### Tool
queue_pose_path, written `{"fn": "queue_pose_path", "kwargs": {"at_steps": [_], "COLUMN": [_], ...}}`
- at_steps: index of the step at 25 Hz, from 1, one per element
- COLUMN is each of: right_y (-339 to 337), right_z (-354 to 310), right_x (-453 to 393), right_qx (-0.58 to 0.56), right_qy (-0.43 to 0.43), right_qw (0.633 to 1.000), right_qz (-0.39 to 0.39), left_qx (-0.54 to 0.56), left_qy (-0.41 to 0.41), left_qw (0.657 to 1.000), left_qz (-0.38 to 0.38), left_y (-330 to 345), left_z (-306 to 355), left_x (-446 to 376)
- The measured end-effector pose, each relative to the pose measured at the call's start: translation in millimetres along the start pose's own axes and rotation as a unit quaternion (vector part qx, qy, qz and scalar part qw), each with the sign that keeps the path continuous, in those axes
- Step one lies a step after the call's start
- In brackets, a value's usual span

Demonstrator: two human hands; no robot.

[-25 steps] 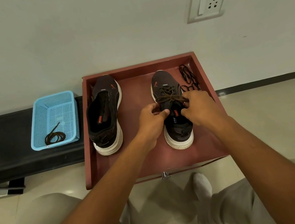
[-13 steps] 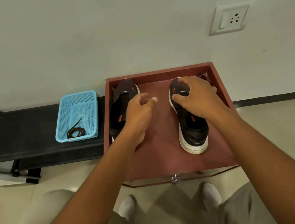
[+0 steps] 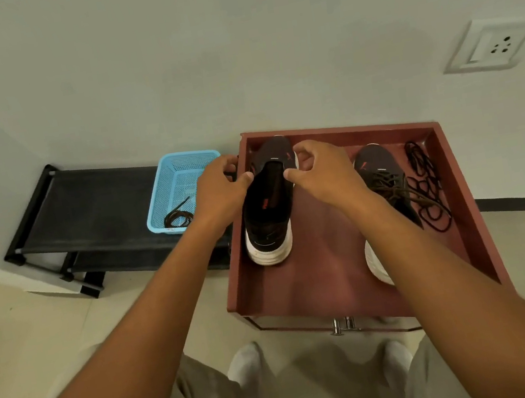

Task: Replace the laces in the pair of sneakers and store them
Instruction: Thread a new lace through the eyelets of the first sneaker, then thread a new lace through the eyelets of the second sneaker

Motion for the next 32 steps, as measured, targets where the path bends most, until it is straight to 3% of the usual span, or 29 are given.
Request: {"fn": "queue_pose_path", "kwargs": {"at_steps": [8, 23, 32], "right_y": [42.7, -5.1, 6.9], "right_z": [9.9, 46.6, 73.8], "right_x": [-12.7, 33.9, 59.7], "right_qx": [0.023, 0.058, 0.067], "right_qy": [0.085, 0.088, 0.101], "right_qw": [0.996, 0.994, 0.992], "right_qz": [-0.024, -0.021, -0.044], "left_qx": [-0.09, -0.107, -0.124], "left_qy": [0.021, 0.082, 0.062], "left_qw": [0.996, 0.988, 0.984], "left_qz": [-0.018, -0.075, -0.114], "left_y": [20.4, 61.8, 81.7], "left_z": [-22.1, 8.1, -1.2], "left_x": [-21.3, 27.9, 59.0]}}
Point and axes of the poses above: each hand's wrist, its own x-axis away from the middle knuckle, its own y-axis out of the palm, z = x × y, the point moved 5 cm from there along -x, towards the middle knuckle, and after that the axes turned 7 degrees about x, right-handed, at the moved point
